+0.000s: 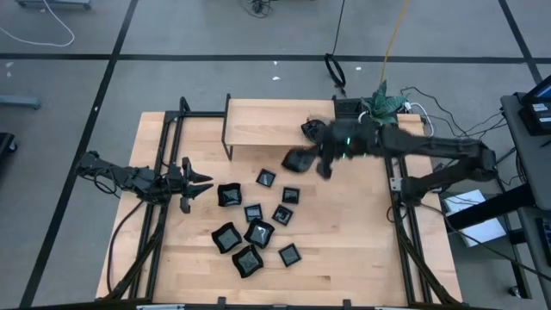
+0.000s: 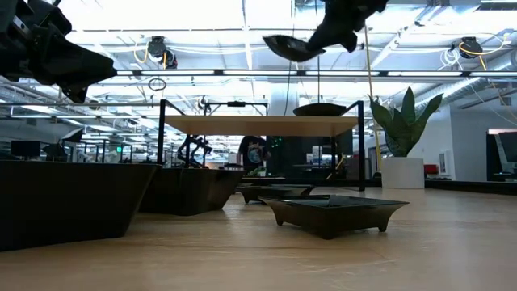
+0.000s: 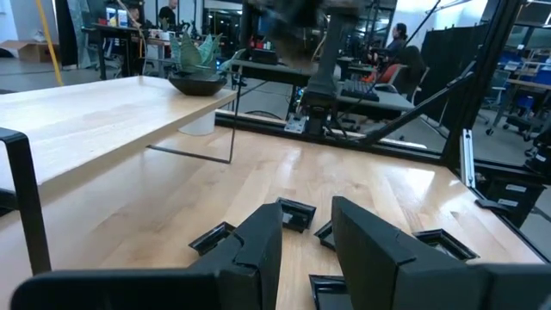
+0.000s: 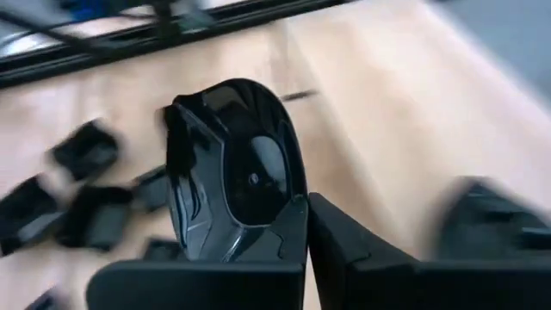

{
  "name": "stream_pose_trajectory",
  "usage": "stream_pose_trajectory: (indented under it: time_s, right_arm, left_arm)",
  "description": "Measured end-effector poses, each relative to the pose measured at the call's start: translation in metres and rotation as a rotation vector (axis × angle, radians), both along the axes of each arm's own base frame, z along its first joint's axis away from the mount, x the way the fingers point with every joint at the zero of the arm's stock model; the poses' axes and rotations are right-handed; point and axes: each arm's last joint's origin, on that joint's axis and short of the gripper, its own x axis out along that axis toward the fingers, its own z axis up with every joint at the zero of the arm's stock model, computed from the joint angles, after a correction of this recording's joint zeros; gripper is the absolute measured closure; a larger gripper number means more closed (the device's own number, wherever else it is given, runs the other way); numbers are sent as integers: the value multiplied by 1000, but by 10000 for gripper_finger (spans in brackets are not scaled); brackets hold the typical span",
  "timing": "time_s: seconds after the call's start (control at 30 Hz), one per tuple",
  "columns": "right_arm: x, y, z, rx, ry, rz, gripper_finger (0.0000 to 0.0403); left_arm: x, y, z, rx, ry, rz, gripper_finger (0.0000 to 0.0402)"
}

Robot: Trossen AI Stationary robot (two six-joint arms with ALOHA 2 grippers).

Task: Pick & Place Mini shaped plates
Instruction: Stack the leaf-shaped plate on top of the leaf-shaped plates on the shelf

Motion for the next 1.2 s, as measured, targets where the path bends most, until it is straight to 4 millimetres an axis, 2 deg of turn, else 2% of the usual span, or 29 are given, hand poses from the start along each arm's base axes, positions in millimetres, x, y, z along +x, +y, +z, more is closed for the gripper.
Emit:
stream_pose_trajectory:
  time_s: [0.07,0.17,0.33,0.43,0.9,1.2]
  right_arm:
    - [-8,-18,12,-9,14,-66,403]
    - [-22,-46,19,-2,48,-176,403]
    - [-46,-83,12,114,114,-330,403]
    - [-51,-97,3,188,115,-359,403]
    - [-49,-113,-35,198,49,-376,400]
    - [-50,-112,-46,189,72,-361,348]
  left_arm:
    - [0,0,0,0,0,0,295]
    - [0,0,0,0,0,0,295]
    - [0,0,0,0,0,0,295]
    - [0,0,0,0,0,0,295]
    - [0,0,0,0,0,0,295]
    - [0,0,0,0,0,0,295]
